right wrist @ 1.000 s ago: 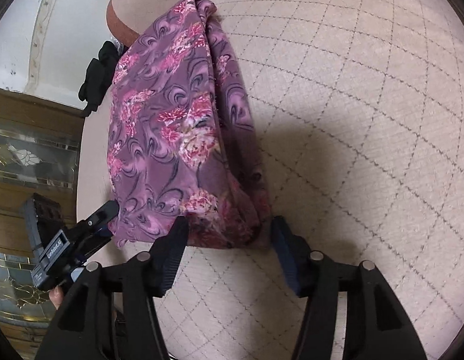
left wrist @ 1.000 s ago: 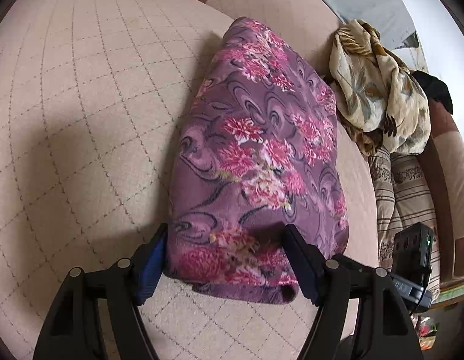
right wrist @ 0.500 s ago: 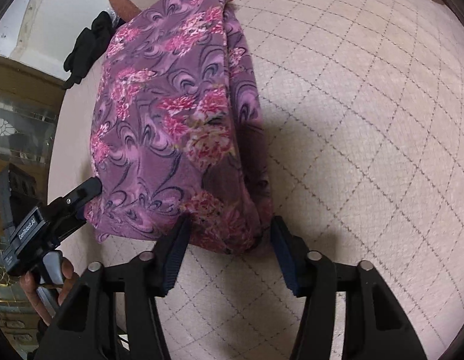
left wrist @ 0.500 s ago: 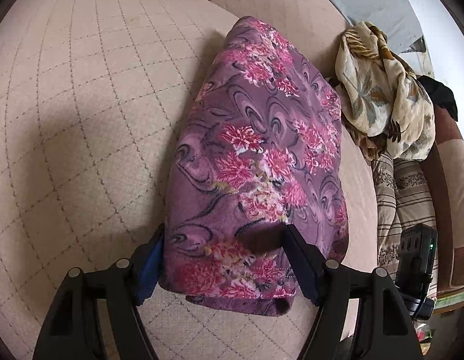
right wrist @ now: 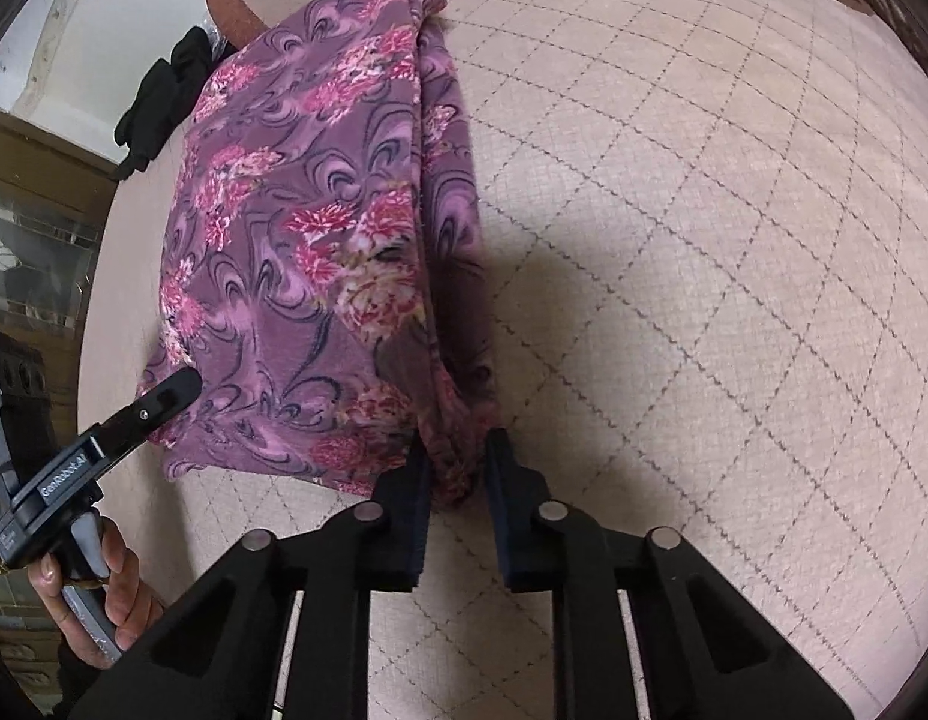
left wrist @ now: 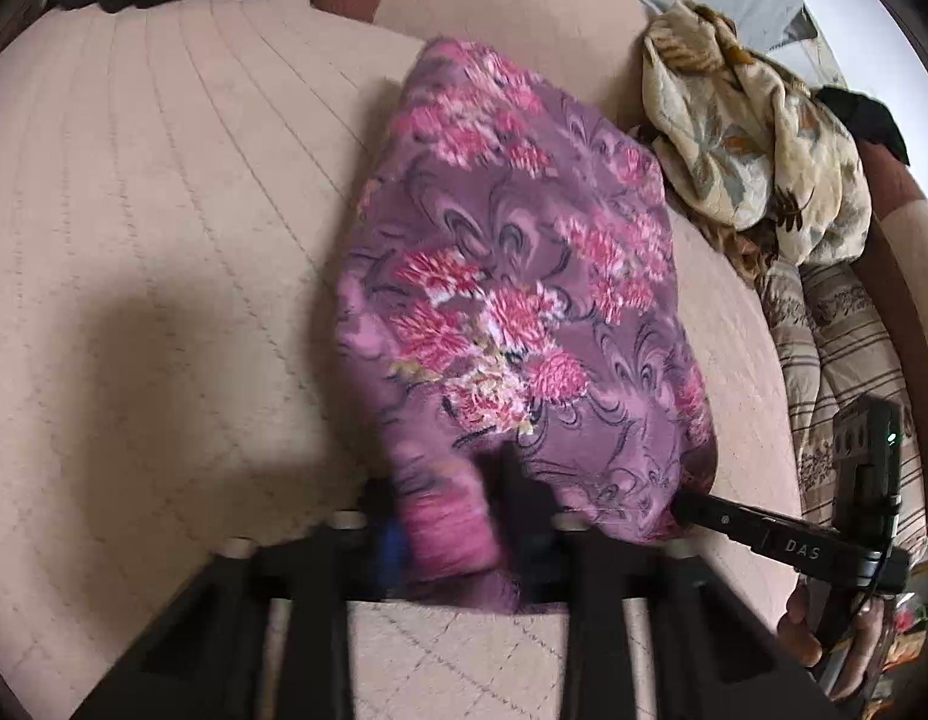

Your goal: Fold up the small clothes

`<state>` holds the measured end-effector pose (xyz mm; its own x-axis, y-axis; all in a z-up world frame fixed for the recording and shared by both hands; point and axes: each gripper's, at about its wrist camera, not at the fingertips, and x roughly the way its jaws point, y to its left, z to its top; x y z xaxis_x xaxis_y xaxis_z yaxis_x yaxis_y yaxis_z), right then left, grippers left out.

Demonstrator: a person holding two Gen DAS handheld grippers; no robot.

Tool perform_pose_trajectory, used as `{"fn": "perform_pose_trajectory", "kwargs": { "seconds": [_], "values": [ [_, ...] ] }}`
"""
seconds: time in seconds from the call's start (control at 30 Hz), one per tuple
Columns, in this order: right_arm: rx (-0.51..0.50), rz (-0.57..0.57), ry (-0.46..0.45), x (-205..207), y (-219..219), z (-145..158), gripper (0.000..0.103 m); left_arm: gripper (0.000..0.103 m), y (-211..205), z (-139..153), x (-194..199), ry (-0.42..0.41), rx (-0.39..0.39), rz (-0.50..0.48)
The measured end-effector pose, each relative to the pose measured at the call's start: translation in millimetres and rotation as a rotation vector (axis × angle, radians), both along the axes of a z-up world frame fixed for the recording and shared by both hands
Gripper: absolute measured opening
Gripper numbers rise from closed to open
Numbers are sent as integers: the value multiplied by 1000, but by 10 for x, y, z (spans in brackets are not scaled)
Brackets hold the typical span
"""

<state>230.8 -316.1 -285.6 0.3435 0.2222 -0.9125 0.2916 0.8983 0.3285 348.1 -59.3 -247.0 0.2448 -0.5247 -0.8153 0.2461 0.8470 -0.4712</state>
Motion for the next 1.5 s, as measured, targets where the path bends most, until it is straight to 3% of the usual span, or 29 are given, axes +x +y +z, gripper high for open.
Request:
{"fn": "perform_pose_trajectory", "kwargs": {
  "seconds": [0.13,0.2,0.27,0.3,0.37,0.4,0.43,0.5,0.57,0.6,0.67,0.73,0.83,1.07,1.13,1.3,1.5],
  "values": [
    [35,-5,-57,-198,-41,206,10,11,137,228,-128,17,-31,-35],
    [30,9,-96,-321,-1,320,10,14,109,112,-140,11,53,-54],
    [54,7,-85,-293,-6,213,11,26,70,-77,-101,53,101,-37],
    [55,5,-59,-240,-6,109,14,29,73,-67,-110,40,91,-20],
    [5,-25,-37,-273,9,56,30,40,38,66,-197,-40,116,-42],
    [-16,-51,-61,-385,27,112,33,56,1,159,-289,-98,150,-70],
    [-14,-72,-120,-568,48,207,45,68,-17,229,-388,-139,175,-87],
    [-1,-93,-186,-876,89,299,64,71,63,335,-629,-208,181,-67],
    [-1,-153,-238,-1271,156,367,64,81,315,390,-1002,-293,131,44],
    [8,-161,-247,-1383,206,377,64,88,356,378,-1096,-300,142,83],
    [-11,-133,-269,-1667,406,452,64,88,361,351,-1244,-308,195,122],
    [-67,-115,-286,-1761,508,559,64,88,288,431,-1344,-338,217,72],
    [-105,-116,-314,-1855,591,712,65,90,357,656,-1613,-452,226,65],
    [-235,-106,-332,-1987,854,926,66,93,600,687,-2017,-506,258,98],
    [-219,-111,-359,-2061,862,953,75,93,671,727,-2075,-538,249,119],
    [-193,-161,-394,-2195,770,871,76,93,721,815,-2131,-599,253,158],
    [-231,-138,-428,-2242,791,881,76,94,778,930,-2222,-653,226,198]
  ]
}}
